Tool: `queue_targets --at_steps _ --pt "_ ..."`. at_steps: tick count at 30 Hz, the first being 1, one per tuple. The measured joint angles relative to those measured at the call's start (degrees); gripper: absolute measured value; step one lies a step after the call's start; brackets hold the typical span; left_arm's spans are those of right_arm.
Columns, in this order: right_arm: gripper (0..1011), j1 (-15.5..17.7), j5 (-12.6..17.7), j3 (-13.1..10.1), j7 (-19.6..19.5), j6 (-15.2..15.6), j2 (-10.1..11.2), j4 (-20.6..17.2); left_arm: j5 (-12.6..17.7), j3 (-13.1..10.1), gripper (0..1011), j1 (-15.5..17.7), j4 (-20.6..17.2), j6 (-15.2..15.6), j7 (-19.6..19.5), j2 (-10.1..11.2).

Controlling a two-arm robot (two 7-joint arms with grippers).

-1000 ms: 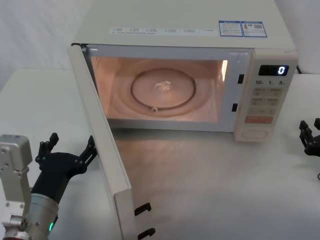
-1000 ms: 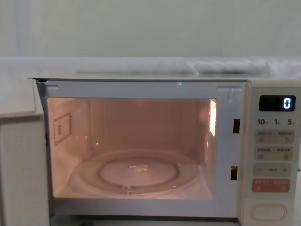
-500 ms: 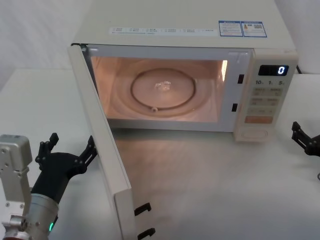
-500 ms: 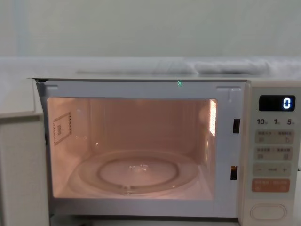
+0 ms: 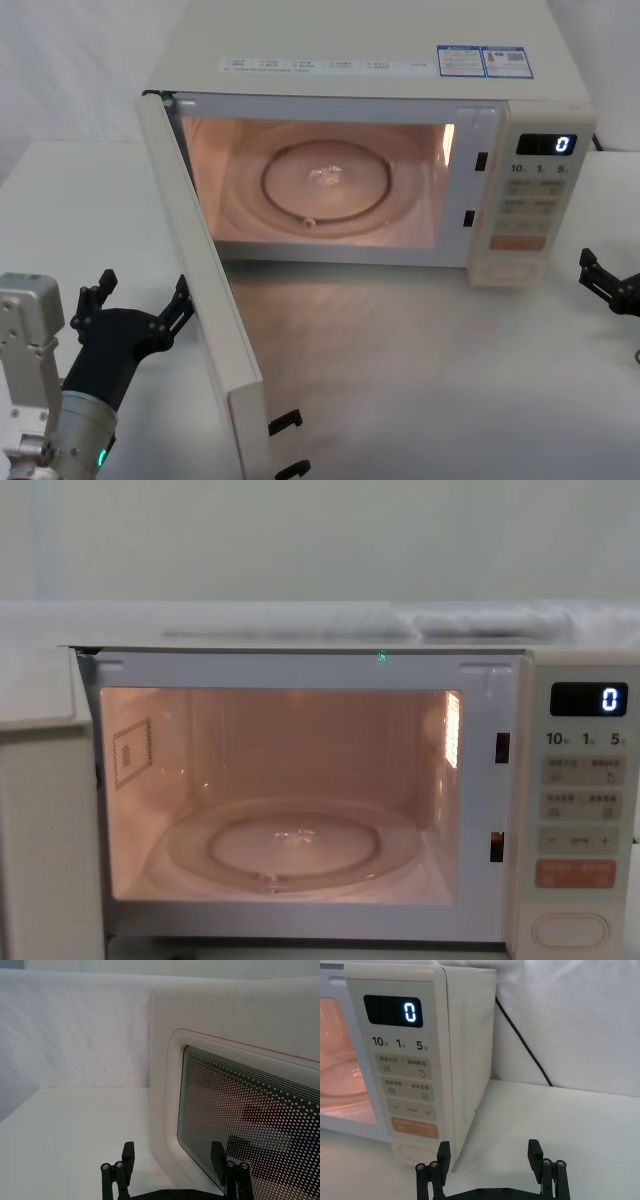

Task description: Press the button to open the microwave door with one hand; close the microwave door with the other hand.

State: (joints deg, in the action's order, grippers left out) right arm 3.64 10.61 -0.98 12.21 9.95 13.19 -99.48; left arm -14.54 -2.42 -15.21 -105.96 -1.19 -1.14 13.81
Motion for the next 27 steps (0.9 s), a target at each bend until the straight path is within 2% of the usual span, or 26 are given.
queue_targets --at_steps 27 --pt "1002 0.00 0.00 0.00 0.00 0.00 0.00 0.00 0.00 0.00 1001 0.00 0.00 0.00 0.00 0.00"
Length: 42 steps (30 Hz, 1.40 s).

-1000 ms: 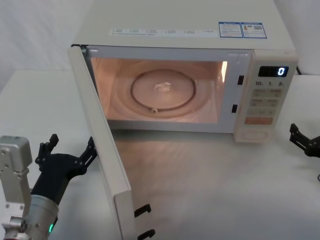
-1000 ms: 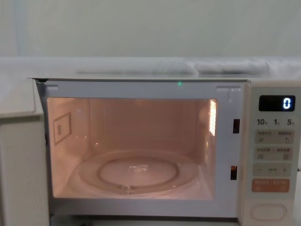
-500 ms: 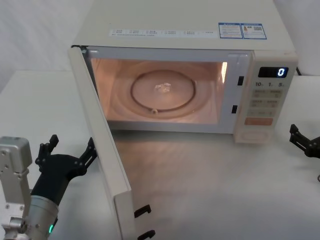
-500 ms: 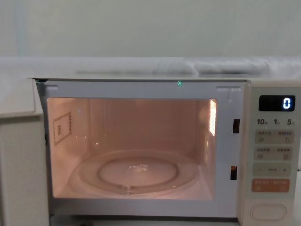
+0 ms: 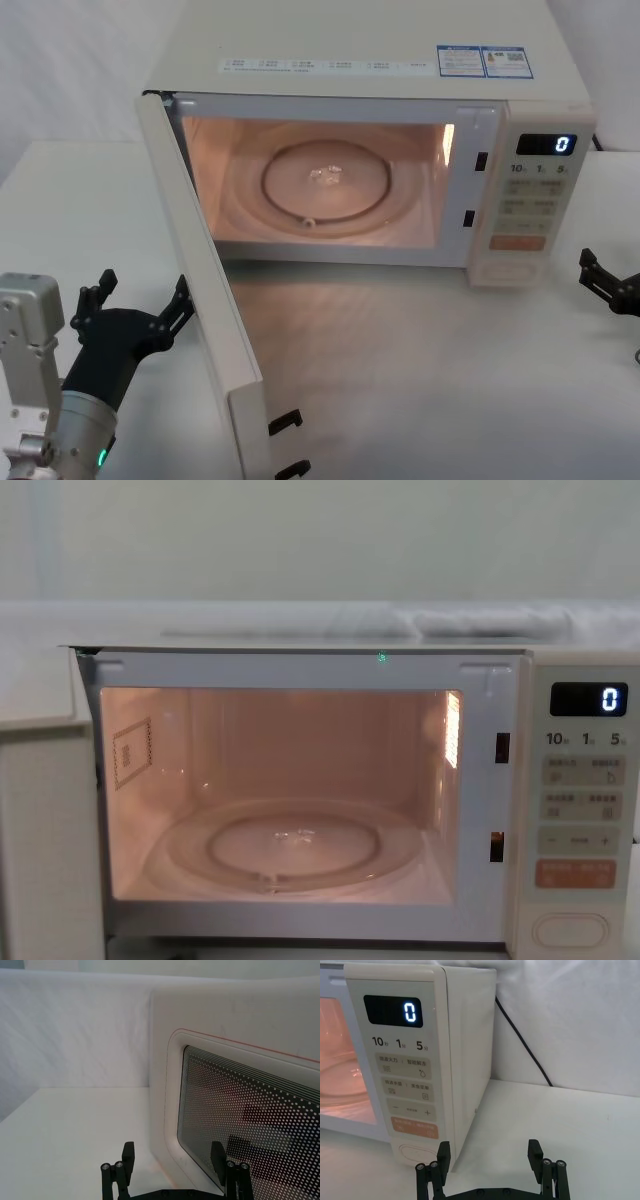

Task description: Press the button to open the microwave door with one hand; close the microwave door with the other hand.

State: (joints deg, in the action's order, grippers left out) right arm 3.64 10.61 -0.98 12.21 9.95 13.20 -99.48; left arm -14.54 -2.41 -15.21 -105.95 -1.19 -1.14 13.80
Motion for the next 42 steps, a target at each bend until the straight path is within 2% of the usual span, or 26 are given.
queue_targets --at_steps 23,27,34,35,38,42 --pt "1002 0.00 0.00 0.00 0.00 0.00 0.00 0.00 0.00 0.00 1001 0.00 0.00 0.00 0.00 0.00" --pt "1002 0.00 0.00 0.00 0.00 0.00 0.00 0.00 0.00 0.00 933 0.00 0.00 0.00 0.00 0.00" --pt "1002 0.00 0.00 0.00 0.00 0.00 0.00 0.00 0.00 0.00 752 0.00 0.00 0.00 0.00 0.00" --pt "1002 0.00 0.00 0.00 0.00 0.00 0.00 0.00 0.00 0.00 692 0.00 0.00 0.00 0.00 0.00" --pt "1002 0.00 0.00 0.00 0.00 0.00 0.00 0.00 0.00 0.00 621 0.00 0.00 0.00 0.00 0.00" --pt "1002 0.00 0.00 0.00 0.00 0.00 0.00 0.00 0.00 0.00 472 0.00 0.00 0.00 0.00 0.00"
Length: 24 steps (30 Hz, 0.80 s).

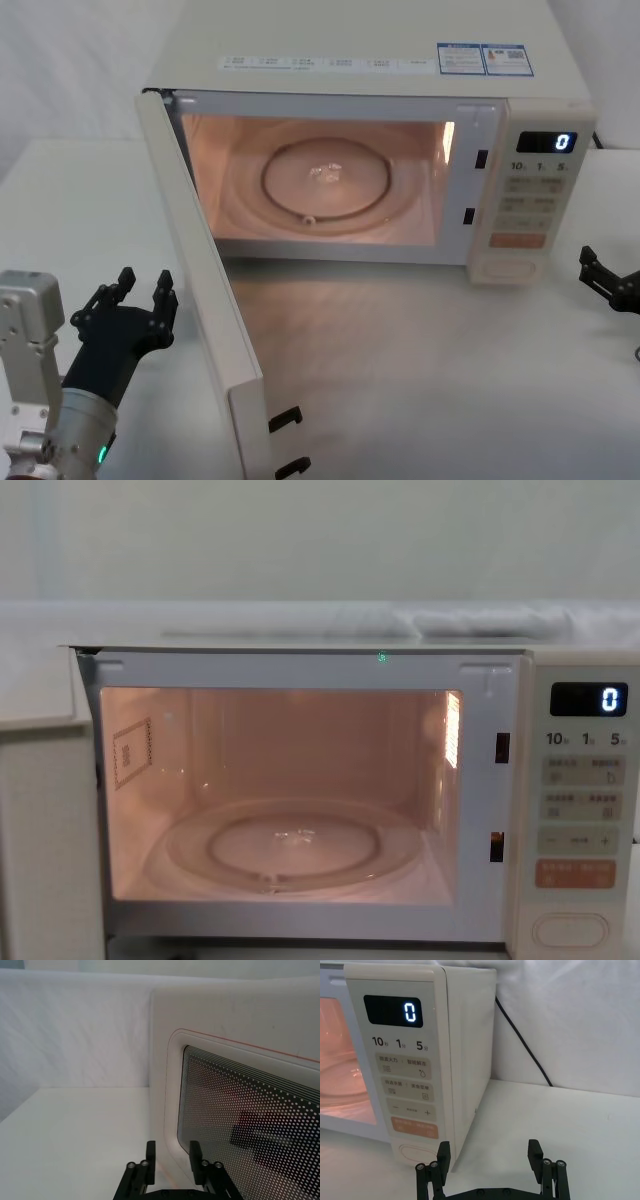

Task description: Press the button to open the microwave door with one hand; close the microwave door with the other hand.

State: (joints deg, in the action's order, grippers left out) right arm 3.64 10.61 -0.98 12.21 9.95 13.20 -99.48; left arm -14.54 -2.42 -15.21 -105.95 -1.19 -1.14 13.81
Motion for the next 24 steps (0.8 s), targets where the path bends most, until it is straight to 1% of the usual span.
queue_targets --at_steps 1,2,4,6,7,8,10,11,13,14,24 --pt "1002 0.00 0.00 0.00 0.00 0.00 0.00 0.00 0.00 0.00 424 0.00 0.00 0.00 0.00 0.00" --pt "1002 0.00 0.00 0.00 0.00 0.00 0.00 0.00 0.00 0.00 424 0.00 0.00 0.00 0.00 0.00" --pt "1002 0.00 0.00 0.00 0.00 0.00 0.00 0.00 0.00 0.00 362 0.00 0.00 0.00 0.00 0.00" --pt "1002 0.00 0.00 0.00 0.00 0.00 0.00 0.00 0.00 0.00 278 0.00 0.00 0.00 0.00 0.00" --pt "1002 0.00 0.00 0.00 0.00 0.00 0.00 0.00 0.00 0.00 264 0.00 0.00 0.00 0.00 0.00" --pt "1002 0.00 0.00 0.00 0.00 0.00 0.00 0.00 0.00 0.00 210 0.00 0.00 0.00 0.00 0.00" --pt "1002 0.00 0.00 0.00 0.00 0.00 0.00 0.00 0.00 0.00 160 0.00 0.00 0.00 0.00 0.00" --pt "1002 0.00 0.00 0.00 0.00 0.00 0.00 0.00 0.00 0.00 104 0.00 0.00 0.00 0.00 0.00" --pt "1002 0.00 0.00 0.00 0.00 0.00 0.00 0.00 0.00 0.00 73 0.00 0.00 0.00 0.00 0.00" --pt "1002 0.00 0.00 0.00 0.00 0.00 0.00 0.00 0.00 0.00 7 0.00 0.00 0.00 0.00 0.00" --pt "1002 0.00 0.00 0.00 0.00 0.00 0.00 0.00 0.00 0.00 0 0.00 0.00 0.00 0.00 0.00"
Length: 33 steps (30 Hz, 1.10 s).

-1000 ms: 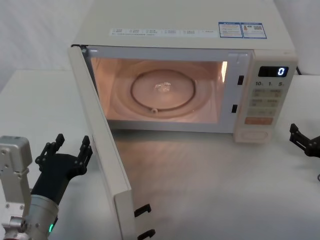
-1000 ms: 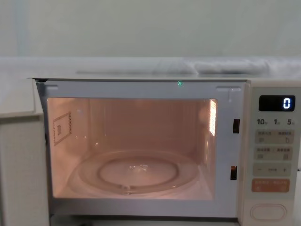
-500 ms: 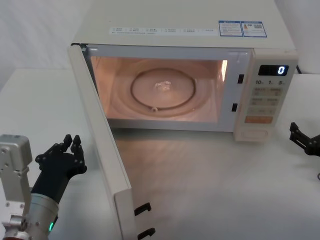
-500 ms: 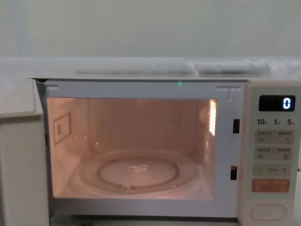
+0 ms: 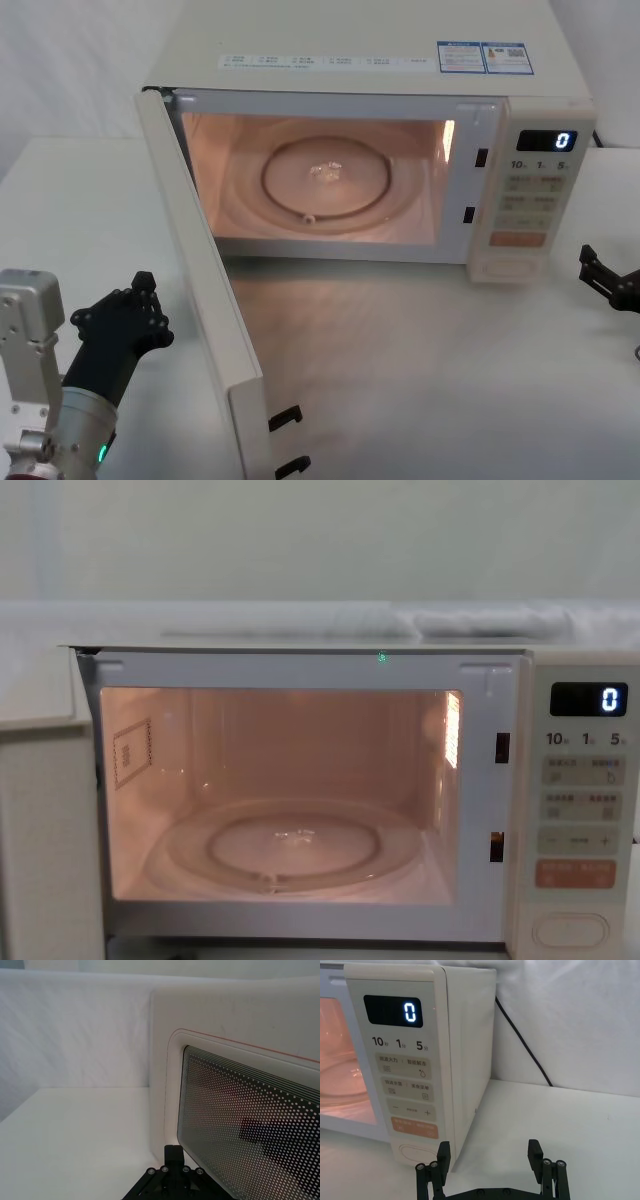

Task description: Press the button to open the microwave door with one hand; close the microwave door with the other hand.

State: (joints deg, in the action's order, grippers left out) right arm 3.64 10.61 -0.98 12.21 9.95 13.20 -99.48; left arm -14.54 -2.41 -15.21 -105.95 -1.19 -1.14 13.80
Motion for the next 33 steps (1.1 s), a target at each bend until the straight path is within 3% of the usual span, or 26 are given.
queue_targets --at_steps 8,21,29,33 --pt "1002 0.00 0.00 0.00 0.00 0.00 0.00 0.00 0.04 0.15 0 -0.19 -0.16 -0.08 -0.26 0.09" --pt "1002 0.00 0.00 0.00 0.00 0.00 0.00 0.00 0.38 5.91 0 -4.97 -5.85 -0.99 -4.24 2.64" --pt "1002 0.00 0.00 0.00 0.00 0.00 0.00 0.00 -2.10 10.50 0 -7.80 -9.93 -0.77 -7.17 3.25" --pt "1002 0.01 0.00 0.00 0.00 0.00 0.00 0.00 -5.42 12.63 0 -9.07 -12.91 -0.05 -10.44 3.84"
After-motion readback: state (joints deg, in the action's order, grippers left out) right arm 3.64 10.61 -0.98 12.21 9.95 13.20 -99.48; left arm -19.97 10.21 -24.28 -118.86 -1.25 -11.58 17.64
